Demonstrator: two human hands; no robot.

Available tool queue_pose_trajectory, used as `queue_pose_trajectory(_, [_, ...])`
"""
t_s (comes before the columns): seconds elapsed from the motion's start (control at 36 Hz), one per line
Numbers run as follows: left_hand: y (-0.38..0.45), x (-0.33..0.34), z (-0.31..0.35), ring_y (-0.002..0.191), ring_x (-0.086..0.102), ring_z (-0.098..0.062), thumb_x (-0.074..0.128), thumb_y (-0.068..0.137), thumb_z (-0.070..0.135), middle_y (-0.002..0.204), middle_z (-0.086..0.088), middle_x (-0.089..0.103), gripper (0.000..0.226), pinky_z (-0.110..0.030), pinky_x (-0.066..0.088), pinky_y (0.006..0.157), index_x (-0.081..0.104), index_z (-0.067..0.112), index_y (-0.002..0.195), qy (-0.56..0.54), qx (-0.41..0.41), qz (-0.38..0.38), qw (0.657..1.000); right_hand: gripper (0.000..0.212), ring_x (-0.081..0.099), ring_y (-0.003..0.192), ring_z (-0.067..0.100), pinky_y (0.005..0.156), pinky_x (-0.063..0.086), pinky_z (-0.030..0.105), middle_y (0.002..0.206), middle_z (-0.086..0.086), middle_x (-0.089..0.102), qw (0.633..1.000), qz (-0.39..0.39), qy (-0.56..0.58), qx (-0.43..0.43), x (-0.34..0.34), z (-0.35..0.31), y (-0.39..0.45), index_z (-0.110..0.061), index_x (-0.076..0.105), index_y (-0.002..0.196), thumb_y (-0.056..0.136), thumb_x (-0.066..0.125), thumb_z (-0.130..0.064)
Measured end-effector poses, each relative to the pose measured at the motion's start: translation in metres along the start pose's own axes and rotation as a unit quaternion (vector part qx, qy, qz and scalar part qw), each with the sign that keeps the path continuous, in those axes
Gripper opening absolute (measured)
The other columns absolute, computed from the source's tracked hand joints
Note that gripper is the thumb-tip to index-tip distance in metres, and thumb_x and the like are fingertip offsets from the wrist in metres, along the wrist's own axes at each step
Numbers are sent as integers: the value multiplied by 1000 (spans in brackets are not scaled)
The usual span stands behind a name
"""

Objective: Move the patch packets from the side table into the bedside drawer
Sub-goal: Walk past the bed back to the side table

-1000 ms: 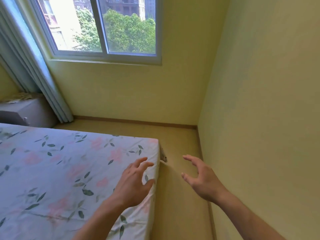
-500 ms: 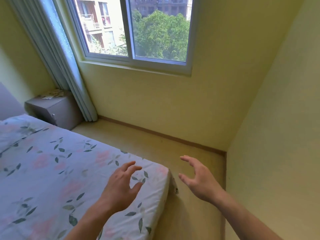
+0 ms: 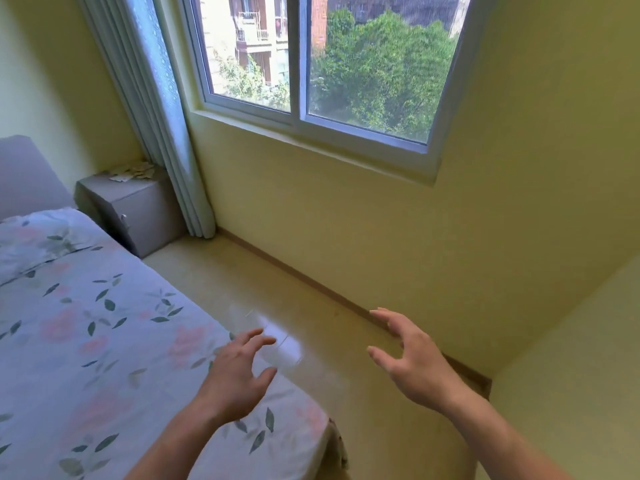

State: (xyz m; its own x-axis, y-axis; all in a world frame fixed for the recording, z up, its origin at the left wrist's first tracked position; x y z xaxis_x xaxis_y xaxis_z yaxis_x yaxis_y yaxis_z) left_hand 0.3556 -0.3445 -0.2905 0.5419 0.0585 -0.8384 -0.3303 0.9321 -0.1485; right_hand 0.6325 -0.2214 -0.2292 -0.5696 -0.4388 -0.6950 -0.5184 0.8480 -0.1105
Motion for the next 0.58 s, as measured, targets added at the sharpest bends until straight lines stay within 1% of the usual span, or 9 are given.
queue_pose_trajectory(0.08, [61,5,35,140,37,-12,62,93,40,156,13,33,46,-29,30,116,50,38,137,5,20,-10,1000,61,37,136,-1,117,34,32,149,-23,40,1000,12,0,6,-35,17,42,-38,42,145,91,69,-37])
queue_pose_trajectory(0.17, [114,6,78,140,36,-11,62,93,38,156,13,33,47,-27,29,115,51,36,138,-6,38,-9,999,59,39,137,2,117,36,37,149,-22,41,999,25,15,19,-64,36,81,-39,44,143,90,69,-36])
queue_pose_trajectory(0.22, [149,6,105,140,34,-9,62,93,39,155,15,33,46,-26,29,115,50,37,138,-15,50,-4,999,58,38,138,2,117,37,38,150,-22,41,999,16,20,21,-78,49,112,-41,44,143,90,70,-36])
queue_pose_trajectory(0.31, [200,10,132,140,32,-8,61,93,41,154,18,31,46,-28,30,116,49,38,138,-25,56,0,998,58,37,139,2,118,36,37,151,-22,40,1000,-5,20,10,-94,63,167,-41,44,143,91,70,-35])
queue_pose_trajectory(0.42, [265,16,149,139,34,-10,63,93,40,154,16,33,46,-30,31,117,51,37,137,-17,24,19,999,58,37,138,0,118,34,35,149,-23,39,999,-34,19,-15,-113,77,241,-39,44,144,91,70,-33])
queue_pose_trajectory(0.53, [317,21,150,138,38,-13,65,91,41,154,11,37,46,-28,29,117,54,34,135,-7,-28,34,999,58,36,138,-1,119,34,34,151,-21,40,997,-64,13,-47,-133,93,314,-40,45,143,91,70,-34])
queue_pose_trajectory(0.58, [337,19,148,137,41,-14,66,89,41,154,10,38,46,-28,31,116,55,35,134,3,-57,39,998,58,36,139,-1,119,33,34,152,-21,39,994,-88,5,-60,-140,98,351,-41,43,143,91,69,-34])
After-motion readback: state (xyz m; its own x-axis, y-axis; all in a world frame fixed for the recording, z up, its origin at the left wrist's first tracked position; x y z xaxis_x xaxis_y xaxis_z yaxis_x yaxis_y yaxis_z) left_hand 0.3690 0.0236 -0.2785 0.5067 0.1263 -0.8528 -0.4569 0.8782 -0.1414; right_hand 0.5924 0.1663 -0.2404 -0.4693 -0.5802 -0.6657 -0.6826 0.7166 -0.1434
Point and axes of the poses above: each hand's wrist, its own y-axis towards the middle knuckle, its own x-axis out of the palm, z = x × y, the point moved 2 cm from there along y, towards the middle knuckle
